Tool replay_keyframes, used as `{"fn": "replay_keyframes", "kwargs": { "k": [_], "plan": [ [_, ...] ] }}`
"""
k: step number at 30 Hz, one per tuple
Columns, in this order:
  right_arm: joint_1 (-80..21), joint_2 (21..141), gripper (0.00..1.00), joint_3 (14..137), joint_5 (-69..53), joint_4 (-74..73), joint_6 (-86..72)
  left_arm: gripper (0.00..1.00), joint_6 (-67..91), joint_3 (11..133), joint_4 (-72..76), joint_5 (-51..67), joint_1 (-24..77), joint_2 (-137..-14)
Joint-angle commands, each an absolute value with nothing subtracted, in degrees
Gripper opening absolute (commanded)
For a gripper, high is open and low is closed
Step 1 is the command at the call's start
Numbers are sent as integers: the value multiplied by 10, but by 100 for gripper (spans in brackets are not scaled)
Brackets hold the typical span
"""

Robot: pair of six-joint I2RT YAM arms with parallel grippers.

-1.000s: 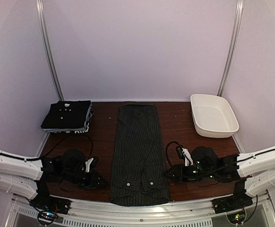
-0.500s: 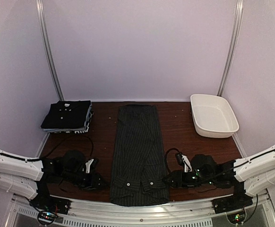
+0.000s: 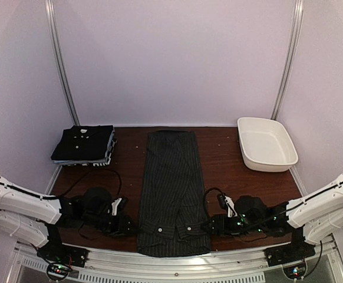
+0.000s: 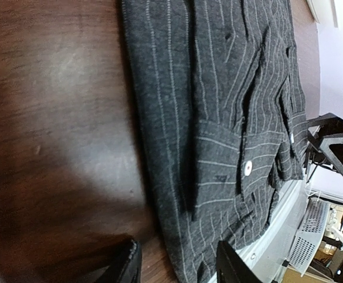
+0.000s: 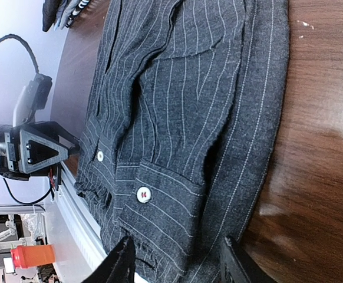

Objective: Fold and stack the long sleeve shirts
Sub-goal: Pick up the rectangle-folded shirt from the center of the board.

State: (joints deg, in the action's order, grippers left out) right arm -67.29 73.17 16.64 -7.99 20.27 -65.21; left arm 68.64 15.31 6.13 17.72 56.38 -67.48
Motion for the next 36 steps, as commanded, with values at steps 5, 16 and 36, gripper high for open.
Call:
{"fn": "replay_keyframes", "kwargs": {
  "k": [5, 16, 36],
  "plan": [
    [-687, 712, 53, 155, -50, 173, -670, 45, 667, 194, 103, 188, 568, -757],
    [-700, 758, 54, 154, -64, 234, -687, 33, 679, 211, 118, 208, 570, -796],
    [-700, 756, 2, 187, -70, 231, -676, 0, 695, 228, 137, 244, 572, -763]
  ]
}}
